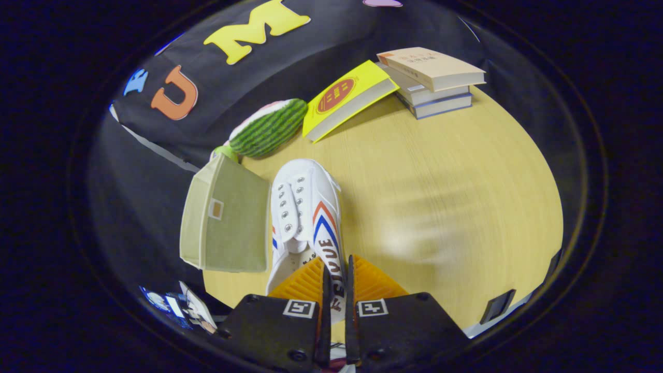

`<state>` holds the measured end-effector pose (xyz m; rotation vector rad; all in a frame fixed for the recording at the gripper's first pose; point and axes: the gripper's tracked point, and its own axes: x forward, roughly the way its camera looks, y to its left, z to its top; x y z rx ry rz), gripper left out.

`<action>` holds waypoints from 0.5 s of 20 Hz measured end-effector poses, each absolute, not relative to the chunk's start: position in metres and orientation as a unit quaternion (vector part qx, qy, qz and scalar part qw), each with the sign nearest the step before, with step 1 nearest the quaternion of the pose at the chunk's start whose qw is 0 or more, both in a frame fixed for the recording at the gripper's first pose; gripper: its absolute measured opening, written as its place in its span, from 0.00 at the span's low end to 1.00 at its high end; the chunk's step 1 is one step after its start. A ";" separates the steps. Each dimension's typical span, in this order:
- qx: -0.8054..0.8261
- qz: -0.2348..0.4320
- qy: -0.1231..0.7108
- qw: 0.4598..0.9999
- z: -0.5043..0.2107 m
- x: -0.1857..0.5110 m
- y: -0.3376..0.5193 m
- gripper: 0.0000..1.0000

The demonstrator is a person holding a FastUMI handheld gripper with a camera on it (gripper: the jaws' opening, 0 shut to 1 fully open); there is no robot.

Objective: Open the storage box then place both shoes into the box .Put the left shoe in first, then the right shoe, with the right side of both shoes facing outward in a uniform manner.

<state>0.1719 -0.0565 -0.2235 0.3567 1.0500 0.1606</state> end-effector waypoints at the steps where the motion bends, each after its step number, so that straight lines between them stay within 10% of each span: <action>1: 0.176 0.074 0.489 0.851 -0.209 0.172 -0.050 0.16; 10: 0.192 0.065 0.399 0.894 -0.088 0.174 0.035 0.17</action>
